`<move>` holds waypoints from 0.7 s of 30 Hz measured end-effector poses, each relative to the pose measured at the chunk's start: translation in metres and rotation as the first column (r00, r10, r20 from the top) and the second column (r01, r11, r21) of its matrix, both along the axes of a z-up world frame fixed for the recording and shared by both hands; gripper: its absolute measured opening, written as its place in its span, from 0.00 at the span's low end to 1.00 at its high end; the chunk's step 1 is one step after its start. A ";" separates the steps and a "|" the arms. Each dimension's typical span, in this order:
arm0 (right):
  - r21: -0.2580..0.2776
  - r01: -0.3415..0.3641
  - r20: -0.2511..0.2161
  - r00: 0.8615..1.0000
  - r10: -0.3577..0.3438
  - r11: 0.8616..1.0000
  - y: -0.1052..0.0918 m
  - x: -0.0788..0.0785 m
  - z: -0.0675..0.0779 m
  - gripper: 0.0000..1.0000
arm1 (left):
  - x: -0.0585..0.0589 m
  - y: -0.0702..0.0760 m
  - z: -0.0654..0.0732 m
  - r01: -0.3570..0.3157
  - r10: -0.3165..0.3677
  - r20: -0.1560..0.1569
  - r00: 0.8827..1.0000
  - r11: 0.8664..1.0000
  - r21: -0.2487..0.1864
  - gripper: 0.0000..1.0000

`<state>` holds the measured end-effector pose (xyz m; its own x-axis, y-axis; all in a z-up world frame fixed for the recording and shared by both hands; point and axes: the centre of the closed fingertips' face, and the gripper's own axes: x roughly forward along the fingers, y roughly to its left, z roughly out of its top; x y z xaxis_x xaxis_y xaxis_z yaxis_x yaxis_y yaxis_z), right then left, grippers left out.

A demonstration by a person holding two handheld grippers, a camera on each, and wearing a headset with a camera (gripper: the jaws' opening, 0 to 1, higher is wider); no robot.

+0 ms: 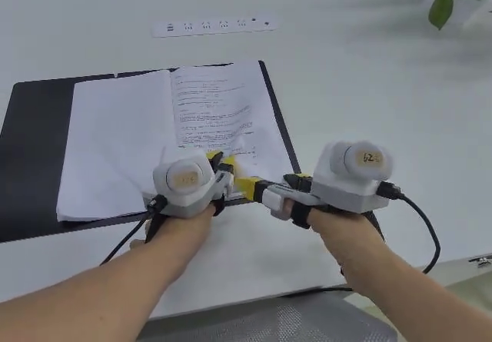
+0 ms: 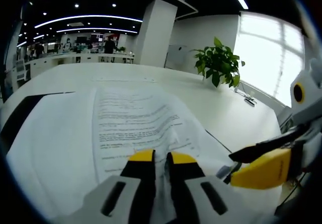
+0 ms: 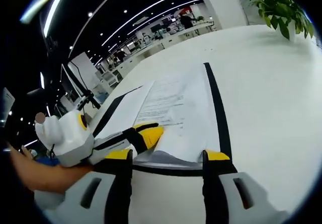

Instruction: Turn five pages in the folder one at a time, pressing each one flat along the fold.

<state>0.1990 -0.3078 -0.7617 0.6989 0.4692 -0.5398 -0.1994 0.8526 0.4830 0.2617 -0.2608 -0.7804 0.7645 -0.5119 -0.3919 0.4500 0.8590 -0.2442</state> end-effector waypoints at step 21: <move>0.359 0.311 -0.178 0.948 -0.263 0.880 -0.029 0.022 -0.017 0.10 | 0.000 -0.001 0.000 0.012 -0.012 0.001 1.000 1.000 0.013 0.09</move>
